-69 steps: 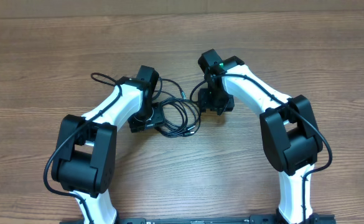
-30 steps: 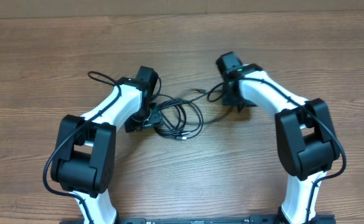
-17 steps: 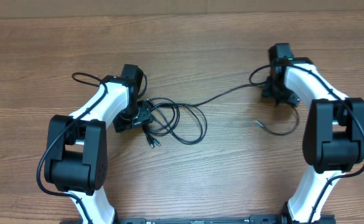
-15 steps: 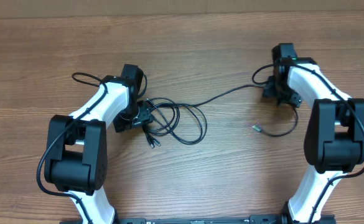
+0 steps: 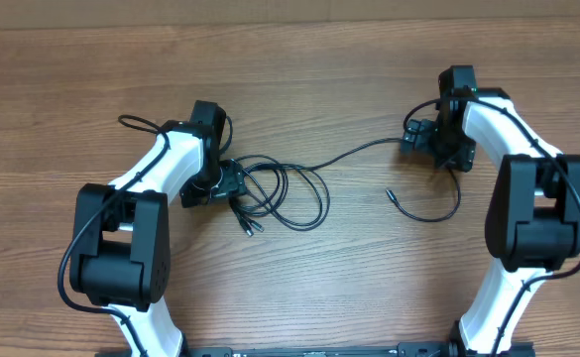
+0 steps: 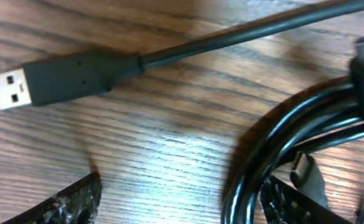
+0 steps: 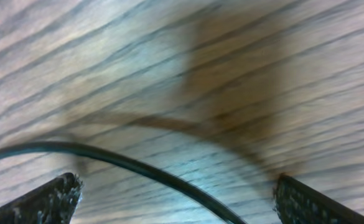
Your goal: Untangle cables
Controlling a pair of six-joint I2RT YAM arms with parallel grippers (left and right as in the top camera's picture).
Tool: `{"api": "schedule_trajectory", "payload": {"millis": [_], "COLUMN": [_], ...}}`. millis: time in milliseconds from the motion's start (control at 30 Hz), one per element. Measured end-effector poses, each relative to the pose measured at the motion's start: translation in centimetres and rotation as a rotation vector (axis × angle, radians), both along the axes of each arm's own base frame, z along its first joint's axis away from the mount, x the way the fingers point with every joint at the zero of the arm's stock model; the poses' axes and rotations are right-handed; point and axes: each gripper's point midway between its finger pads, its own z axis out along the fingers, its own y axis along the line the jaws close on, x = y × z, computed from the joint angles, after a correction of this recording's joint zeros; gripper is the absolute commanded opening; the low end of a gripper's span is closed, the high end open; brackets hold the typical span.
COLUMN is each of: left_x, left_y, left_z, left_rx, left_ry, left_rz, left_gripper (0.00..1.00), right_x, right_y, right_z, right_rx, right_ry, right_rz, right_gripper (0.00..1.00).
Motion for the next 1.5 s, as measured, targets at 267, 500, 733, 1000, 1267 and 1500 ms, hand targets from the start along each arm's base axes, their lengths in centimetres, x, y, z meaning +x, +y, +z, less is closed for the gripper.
{"api": "schedule_trajectory", "payload": {"millis": [267, 500, 733, 1000, 1267, 1500], "left_x": [0.7, 1.0, 1.1, 1.1, 1.1, 1.0], "left_y": [-0.3, -0.6, -1.0, -1.2, -1.3, -0.2], "left_z": [0.1, 0.2, 0.2, 0.2, 0.3, 0.1], "left_rx": [-0.038, -0.06, -0.078, -0.09, -0.093, -0.014], "left_ry": [-0.03, -0.042, -0.047, -0.055, -0.058, -0.061], "left_rz": [-0.053, -0.104, -0.107, -0.108, -0.109, -0.084], "left_gripper": [0.64, 0.45, 0.58, 0.64, 0.67, 0.73], "right_x": [-1.7, -3.6, -6.0, -7.3, -6.2, -4.2], "right_y": [7.5, 14.4, 19.7, 21.8, 20.1, 13.0], "right_z": [1.7, 2.5, 2.4, 1.0, -0.5, 0.4], "right_rx": [0.281, 0.394, 0.378, 0.146, -0.09, -0.343], "right_ry": [0.121, 0.141, 0.159, 0.138, -0.01, -0.088], "right_rz": [0.132, 0.311, 0.47, 0.537, 0.45, 0.329], "right_gripper": [1.0, 1.0, 1.0, 1.0, 1.0, 1.0]}}
